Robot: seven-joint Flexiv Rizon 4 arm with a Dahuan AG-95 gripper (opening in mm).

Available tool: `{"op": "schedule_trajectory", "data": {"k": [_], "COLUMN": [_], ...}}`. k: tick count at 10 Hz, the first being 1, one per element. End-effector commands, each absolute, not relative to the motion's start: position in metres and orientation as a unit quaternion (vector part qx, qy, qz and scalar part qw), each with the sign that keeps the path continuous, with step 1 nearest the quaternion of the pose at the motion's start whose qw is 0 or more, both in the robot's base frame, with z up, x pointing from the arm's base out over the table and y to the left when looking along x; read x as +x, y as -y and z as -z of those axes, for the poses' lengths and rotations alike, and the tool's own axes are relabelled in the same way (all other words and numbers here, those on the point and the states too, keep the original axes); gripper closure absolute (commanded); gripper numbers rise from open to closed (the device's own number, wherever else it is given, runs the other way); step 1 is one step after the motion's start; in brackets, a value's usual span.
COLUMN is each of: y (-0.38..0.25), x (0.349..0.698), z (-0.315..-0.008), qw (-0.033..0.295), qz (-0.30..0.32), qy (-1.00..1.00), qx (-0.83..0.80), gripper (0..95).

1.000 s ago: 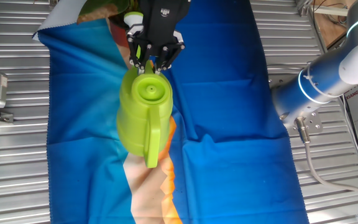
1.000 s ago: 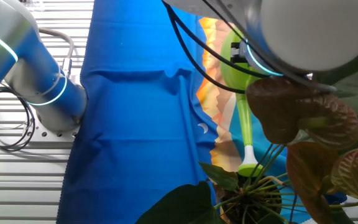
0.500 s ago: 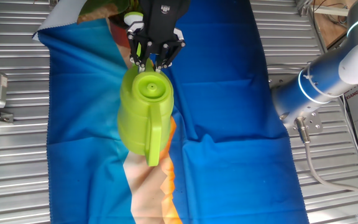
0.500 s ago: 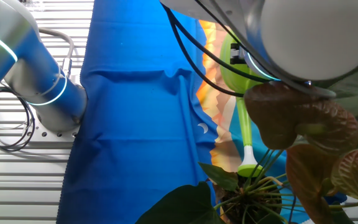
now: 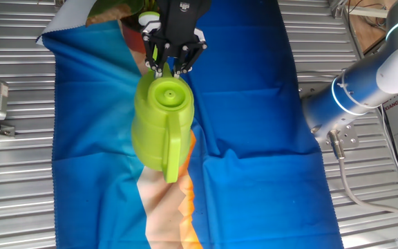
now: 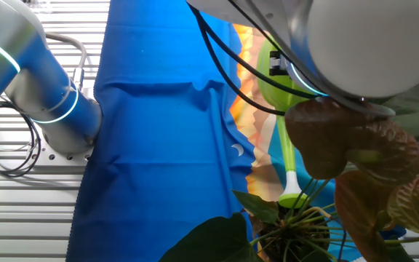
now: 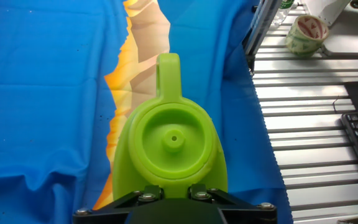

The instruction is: Water the plant

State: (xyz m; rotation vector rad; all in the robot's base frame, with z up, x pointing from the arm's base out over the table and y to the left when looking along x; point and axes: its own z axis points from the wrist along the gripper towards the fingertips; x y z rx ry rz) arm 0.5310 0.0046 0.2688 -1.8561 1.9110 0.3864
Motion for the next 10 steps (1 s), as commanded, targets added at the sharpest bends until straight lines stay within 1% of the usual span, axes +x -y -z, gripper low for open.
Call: {"op": "schedule_trajectory", "data": {"k": [1,10], "y": [-0.004,0.0006], "x": [0.5329,0.537], "z": [-0.2698,-0.275], "qw": [0.223,0.233], "qz": [-0.142,-0.154], "qy": [-0.691,-0.693], "qx": [-0.672,-0.665], "gripper": [95.0,95.0]}}
